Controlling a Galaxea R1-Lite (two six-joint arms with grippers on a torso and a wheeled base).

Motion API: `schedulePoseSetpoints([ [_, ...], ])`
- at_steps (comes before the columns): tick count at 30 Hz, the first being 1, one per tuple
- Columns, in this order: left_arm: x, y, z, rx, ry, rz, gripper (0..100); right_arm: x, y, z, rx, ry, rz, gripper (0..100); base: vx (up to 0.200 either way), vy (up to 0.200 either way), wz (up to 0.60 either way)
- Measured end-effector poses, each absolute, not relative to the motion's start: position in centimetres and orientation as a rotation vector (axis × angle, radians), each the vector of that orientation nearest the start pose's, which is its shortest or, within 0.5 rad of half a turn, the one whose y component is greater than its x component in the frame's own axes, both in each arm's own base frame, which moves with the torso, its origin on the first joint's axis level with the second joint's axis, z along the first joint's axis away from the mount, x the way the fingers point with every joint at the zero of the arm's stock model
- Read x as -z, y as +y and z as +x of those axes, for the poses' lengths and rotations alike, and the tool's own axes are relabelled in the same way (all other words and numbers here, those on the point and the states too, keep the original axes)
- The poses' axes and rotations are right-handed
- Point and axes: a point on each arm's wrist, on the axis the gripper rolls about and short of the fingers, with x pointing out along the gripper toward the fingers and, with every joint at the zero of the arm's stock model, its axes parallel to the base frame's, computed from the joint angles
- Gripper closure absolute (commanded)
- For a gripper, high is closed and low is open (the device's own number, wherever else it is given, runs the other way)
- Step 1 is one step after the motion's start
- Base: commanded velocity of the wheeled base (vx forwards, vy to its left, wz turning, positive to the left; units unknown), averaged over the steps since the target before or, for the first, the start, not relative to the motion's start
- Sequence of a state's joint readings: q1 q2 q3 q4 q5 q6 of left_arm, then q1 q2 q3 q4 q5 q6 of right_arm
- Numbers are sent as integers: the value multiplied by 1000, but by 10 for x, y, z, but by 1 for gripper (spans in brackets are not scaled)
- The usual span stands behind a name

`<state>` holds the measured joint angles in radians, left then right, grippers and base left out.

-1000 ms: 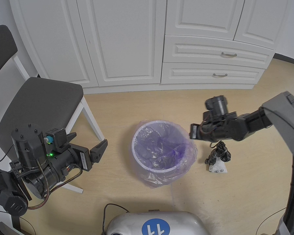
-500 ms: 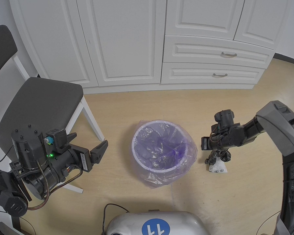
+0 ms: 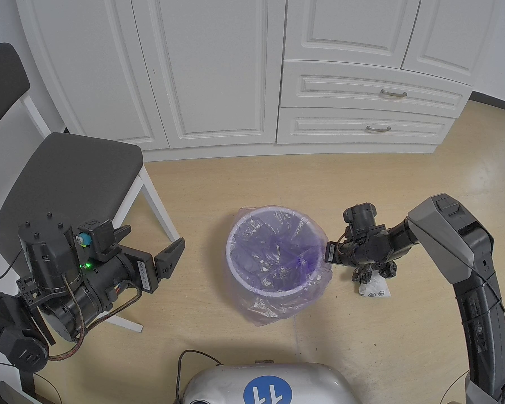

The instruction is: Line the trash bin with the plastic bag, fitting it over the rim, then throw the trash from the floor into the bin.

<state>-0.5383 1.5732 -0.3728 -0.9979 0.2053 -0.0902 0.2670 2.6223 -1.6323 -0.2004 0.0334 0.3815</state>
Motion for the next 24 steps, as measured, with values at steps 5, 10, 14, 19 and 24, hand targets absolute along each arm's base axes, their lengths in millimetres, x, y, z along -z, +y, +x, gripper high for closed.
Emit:
schedulePoseSetpoints([
  [5, -144, -116, 204, 323, 204, -15, 0, 30, 138, 481, -108, 838, 349, 100, 0, 0, 0],
  [10, -144, -116, 204, 322, 204, -15, 0, 27, 144, 486, -101, 846, 434, 100, 0, 0, 0],
  [14, -144, -116, 204, 322, 205, -15, 0, 25, 145, 490, -98, 838, 467, 100, 0, 0, 0],
  [19, -144, -116, 203, 322, 203, -15, 0, 23, 145, 490, -111, 845, 514, 100, 0, 0, 0],
  [24, -145, -116, 203, 323, 194, -19, 0, 19, 144, 490, -118, 856, 567, 100, 0, 0, 0],
])
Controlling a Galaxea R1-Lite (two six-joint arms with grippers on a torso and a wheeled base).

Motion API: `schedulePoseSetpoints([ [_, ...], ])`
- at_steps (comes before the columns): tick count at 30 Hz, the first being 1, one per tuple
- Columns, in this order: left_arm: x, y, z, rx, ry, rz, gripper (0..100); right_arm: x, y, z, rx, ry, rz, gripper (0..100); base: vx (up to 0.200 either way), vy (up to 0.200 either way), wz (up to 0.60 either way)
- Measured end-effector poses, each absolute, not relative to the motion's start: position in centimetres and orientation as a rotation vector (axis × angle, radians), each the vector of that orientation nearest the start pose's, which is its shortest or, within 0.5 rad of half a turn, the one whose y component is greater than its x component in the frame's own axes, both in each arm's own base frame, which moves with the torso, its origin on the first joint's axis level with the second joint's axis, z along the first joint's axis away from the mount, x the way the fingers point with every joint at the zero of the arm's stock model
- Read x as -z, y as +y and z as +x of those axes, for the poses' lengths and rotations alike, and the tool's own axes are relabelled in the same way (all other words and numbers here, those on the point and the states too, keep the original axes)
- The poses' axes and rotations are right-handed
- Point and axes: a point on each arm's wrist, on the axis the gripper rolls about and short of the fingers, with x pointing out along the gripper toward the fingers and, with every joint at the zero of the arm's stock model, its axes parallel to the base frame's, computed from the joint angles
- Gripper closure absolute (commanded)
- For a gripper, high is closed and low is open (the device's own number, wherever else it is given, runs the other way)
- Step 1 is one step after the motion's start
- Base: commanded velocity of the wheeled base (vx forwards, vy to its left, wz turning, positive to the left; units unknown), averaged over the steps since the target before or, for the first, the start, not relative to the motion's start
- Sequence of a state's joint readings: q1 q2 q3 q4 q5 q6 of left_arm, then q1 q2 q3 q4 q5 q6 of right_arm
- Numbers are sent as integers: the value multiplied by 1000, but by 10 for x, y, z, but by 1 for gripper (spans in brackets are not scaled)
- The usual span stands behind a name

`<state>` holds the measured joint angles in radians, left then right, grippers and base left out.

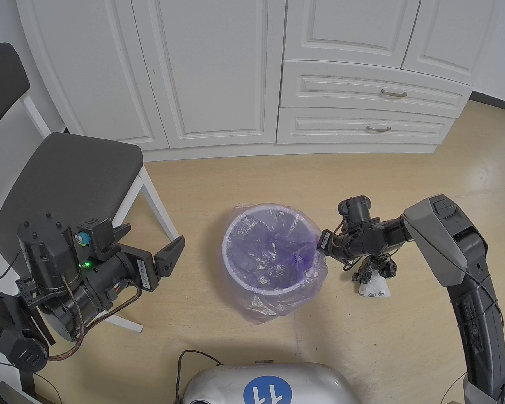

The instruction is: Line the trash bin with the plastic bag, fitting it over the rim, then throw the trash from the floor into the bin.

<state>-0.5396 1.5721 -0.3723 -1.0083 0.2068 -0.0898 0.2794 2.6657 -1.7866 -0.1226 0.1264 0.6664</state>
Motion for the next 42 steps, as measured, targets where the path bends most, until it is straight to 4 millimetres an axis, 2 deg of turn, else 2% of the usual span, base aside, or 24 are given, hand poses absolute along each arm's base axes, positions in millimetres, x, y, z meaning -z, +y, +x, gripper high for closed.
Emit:
schedulePoseSetpoints([
  [11, -146, -117, 203, 328, 178, -20, 0, 20, 154, 483, -136, 873, 546, 100, 0, 0, 0],
  [16, -146, -116, 203, 326, 179, -20, 0, 24, 149, 475, -124, 902, 522, 100, 0, 0, 0],
  [26, -140, -117, 206, 321, 201, -13, 0, 6, 107, 446, -126, 906, 537, 100, 0, 0, 0],
  [28, -139, -117, 206, 321, 204, -12, 0, -1, 98, 440, -136, 877, 537, 100, 0, 0, 0],
  [33, -138, -118, 207, 321, 206, -11, 0, -35, 71, 424, -156, 772, 548, 100, 0, 0, 0],
  [34, -139, -118, 206, 322, 205, -11, 0, -43, 65, 421, -159, 754, 552, 0, 0, 0, 0],
  [42, -144, -116, 204, 323, 183, -17, 0, -102, 29, 396, -168, 606, 488, 0, 0, 0, 0],
])
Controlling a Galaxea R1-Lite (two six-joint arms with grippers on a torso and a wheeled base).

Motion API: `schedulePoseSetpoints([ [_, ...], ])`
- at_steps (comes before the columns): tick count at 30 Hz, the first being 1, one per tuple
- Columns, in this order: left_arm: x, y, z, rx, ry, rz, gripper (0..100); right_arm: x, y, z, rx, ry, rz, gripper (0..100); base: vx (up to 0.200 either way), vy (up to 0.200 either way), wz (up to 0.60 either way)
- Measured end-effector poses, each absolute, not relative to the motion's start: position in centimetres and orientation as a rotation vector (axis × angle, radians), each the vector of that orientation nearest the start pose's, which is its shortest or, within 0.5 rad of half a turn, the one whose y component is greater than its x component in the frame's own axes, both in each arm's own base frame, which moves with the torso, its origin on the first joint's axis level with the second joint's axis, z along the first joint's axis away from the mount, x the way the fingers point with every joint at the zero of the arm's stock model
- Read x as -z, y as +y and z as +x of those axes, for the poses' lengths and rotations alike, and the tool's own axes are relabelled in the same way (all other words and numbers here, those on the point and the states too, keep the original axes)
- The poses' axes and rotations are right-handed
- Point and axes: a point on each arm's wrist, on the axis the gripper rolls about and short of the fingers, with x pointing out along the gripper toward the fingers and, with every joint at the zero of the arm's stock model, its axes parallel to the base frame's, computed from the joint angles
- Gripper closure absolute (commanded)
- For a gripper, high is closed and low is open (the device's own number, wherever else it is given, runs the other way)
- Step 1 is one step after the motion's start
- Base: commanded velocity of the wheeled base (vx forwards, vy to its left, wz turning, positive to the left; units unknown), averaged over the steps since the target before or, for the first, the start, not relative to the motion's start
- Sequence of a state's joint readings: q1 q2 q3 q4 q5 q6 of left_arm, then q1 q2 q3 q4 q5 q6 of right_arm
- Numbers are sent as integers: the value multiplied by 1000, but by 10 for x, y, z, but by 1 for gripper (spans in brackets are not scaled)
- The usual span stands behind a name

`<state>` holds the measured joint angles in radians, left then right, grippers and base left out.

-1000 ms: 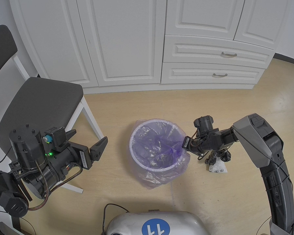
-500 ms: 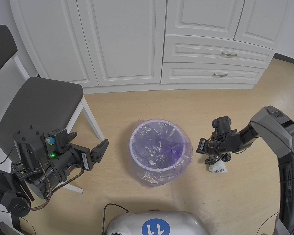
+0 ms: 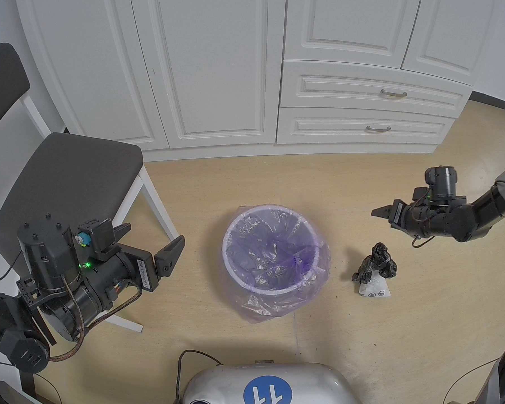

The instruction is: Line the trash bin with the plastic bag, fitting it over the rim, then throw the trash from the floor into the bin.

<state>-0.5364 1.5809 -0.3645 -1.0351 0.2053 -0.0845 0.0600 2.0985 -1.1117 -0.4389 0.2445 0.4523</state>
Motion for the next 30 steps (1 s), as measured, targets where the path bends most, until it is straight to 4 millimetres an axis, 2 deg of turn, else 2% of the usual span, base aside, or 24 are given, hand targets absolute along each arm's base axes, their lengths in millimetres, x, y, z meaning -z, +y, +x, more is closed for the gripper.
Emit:
schedulePoseSetpoints([
  [5, -148, -112, 205, 310, 166, -10, 0, -133, 19, 376, -165, 526, 408, 0, 0, 0, 0],
  [11, -152, -102, 210, 263, 142, 15, 0, -151, 12, 348, -114, 471, 183, 0, 0, 0, 0],
  [18, -167, -81, 211, 182, 76, 46, 0, -143, 7, 341, 76, 493, -24, 0, 0, 0, 0],
  [30, -213, -23, 211, -74, -109, 52, 0, -125, 5, 347, 94, 543, -51, 0, 0, 0, 0],
])
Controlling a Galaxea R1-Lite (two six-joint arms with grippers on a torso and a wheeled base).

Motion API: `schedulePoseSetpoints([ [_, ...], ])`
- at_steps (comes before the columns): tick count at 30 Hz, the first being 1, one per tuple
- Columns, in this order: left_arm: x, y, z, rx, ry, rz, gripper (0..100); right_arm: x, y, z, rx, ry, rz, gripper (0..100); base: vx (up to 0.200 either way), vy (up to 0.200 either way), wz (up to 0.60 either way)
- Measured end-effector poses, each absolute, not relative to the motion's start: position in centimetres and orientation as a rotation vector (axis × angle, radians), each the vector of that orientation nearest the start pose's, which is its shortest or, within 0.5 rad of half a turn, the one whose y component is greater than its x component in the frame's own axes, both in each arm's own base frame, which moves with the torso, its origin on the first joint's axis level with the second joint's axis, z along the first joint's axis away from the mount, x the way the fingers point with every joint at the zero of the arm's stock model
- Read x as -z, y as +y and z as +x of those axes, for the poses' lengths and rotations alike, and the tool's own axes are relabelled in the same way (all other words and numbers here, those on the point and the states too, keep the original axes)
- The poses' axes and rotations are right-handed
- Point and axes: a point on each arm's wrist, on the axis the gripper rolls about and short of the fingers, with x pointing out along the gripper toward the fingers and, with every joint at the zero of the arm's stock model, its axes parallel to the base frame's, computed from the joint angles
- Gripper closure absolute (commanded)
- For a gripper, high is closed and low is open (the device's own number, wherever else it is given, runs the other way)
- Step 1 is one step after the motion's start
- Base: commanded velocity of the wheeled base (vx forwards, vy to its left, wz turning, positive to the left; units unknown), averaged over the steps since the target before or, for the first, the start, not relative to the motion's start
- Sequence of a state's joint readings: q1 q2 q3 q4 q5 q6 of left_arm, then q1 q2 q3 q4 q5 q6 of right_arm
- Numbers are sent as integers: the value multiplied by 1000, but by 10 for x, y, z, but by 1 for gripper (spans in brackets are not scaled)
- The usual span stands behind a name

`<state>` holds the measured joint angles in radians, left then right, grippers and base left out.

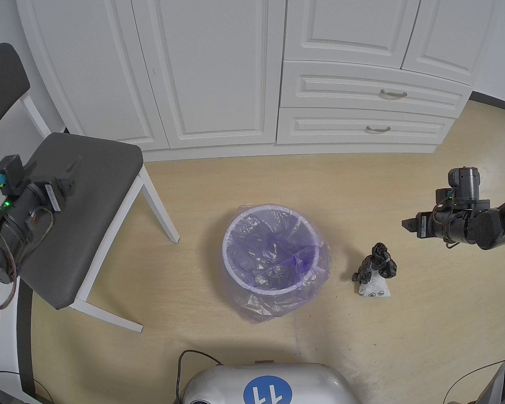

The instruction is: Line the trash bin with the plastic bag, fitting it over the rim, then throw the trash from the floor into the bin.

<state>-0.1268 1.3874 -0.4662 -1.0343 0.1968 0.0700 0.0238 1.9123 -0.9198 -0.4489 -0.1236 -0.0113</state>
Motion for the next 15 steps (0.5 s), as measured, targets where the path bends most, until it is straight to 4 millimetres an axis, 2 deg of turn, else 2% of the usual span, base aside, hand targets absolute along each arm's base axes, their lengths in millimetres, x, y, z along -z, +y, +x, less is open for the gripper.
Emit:
schedulePoseSetpoints([
  [6, -233, 8, 211, -208, -195, 52, 0, -118, 5, 351, 97, 560, -54, 0, 0, 0, 0],
  [15, -242, 17, 208, -224, -245, 61, 0, -95, -3, 375, 121, 597, -41, 0, 0, 0, 0],
])
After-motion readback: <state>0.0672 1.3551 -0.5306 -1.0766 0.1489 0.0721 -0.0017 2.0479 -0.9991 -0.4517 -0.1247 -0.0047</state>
